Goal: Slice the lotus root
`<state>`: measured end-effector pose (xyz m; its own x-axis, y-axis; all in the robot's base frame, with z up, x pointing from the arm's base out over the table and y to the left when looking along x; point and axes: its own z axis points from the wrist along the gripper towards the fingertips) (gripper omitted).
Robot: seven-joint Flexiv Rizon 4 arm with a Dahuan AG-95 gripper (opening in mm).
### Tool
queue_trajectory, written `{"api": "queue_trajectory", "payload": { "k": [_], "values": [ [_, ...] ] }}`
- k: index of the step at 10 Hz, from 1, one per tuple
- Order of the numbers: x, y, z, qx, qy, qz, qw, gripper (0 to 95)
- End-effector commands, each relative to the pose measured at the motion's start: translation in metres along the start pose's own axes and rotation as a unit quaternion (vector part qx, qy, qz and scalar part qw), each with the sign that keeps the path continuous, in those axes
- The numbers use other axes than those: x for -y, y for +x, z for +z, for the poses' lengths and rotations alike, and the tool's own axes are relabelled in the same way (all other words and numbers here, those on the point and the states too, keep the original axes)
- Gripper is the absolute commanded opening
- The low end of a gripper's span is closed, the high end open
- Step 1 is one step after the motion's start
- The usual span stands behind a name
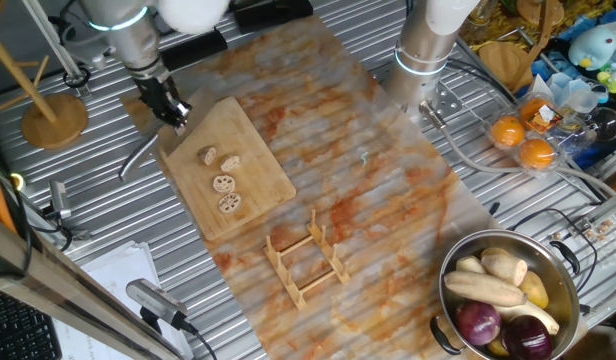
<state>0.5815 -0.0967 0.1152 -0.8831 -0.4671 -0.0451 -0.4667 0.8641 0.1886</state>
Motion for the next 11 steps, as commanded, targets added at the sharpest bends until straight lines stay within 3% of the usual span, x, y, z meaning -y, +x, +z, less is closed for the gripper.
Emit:
{"api": "queue_trajectory", "payload": {
  "k": [1,2,4,7,11],
  "values": [
    [-0.015,0.018,0.005,0.002,0.002,-0.037,0.9993,0.0],
    [-0.016,0.020,0.010,0.001,0.008,-0.039,0.9992,0.0],
    [-0.017,0.008,0.021,-0.002,0.017,-0.035,0.9993,0.0],
    [-0.016,0.001,0.028,-0.004,0.025,-0.035,0.9991,0.0],
    [-0.021,0.010,0.033,-0.005,0.023,-0.039,0.9990,0.0]
  ]
}}
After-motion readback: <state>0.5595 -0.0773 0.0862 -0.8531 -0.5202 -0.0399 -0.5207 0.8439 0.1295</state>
